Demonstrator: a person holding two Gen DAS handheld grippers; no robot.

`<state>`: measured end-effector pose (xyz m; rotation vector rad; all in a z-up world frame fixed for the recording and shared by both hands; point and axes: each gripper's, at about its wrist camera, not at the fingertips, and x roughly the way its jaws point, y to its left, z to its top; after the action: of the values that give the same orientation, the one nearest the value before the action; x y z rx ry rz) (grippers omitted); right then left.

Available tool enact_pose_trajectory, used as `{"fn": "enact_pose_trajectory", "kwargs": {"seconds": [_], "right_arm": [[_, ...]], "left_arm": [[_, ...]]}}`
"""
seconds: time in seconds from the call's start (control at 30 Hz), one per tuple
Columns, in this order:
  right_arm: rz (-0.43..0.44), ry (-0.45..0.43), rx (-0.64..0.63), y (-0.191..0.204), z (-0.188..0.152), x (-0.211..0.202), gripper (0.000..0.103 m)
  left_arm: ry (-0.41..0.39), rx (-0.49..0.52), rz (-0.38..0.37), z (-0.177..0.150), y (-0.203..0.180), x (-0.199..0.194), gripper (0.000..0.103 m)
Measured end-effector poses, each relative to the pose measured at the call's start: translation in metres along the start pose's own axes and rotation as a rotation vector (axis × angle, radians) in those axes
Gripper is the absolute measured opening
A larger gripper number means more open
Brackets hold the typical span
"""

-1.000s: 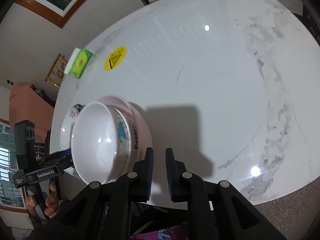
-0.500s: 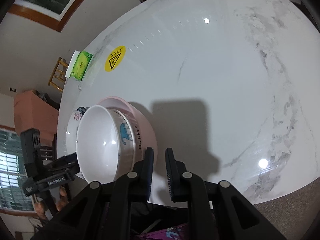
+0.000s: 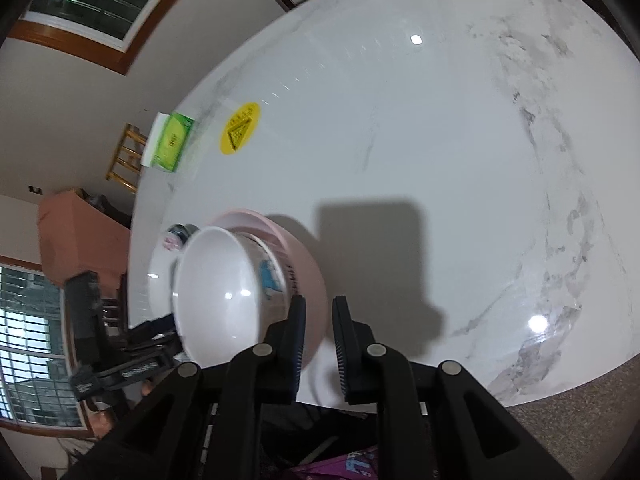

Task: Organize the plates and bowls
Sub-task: 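Grasp the rim of the pink bowl holding the nested bowls with both tools, then lift the nested bowl stack and carry it toward the rose-patterned plates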

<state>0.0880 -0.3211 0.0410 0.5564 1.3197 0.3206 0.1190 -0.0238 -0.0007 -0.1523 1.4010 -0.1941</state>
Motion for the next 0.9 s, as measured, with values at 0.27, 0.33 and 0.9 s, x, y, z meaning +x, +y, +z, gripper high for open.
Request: {"fn": "enact_pose_trajectory", "kwargs": {"seconds": [0.27, 0.33, 0.9], "right_arm": [[-0.016, 0.036, -0.022, 0.006, -0.001, 0.015, 0.018], [-0.028, 0.056, -0.031, 0.009, -0.002, 0.022, 0.018], [-0.117, 0.059, -0.113, 0.014, 0.003, 0.032, 0.022]], "left_arm": [[0.001, -0.011, -0.008, 0.000, 0.001, 0.001, 0.073], [0.003, -0.009, -0.004, 0.000, 0.000, 0.001, 0.073], [-0.027, -0.031, 0.029, -0.001, -0.003, -0.001, 0.074]]}}
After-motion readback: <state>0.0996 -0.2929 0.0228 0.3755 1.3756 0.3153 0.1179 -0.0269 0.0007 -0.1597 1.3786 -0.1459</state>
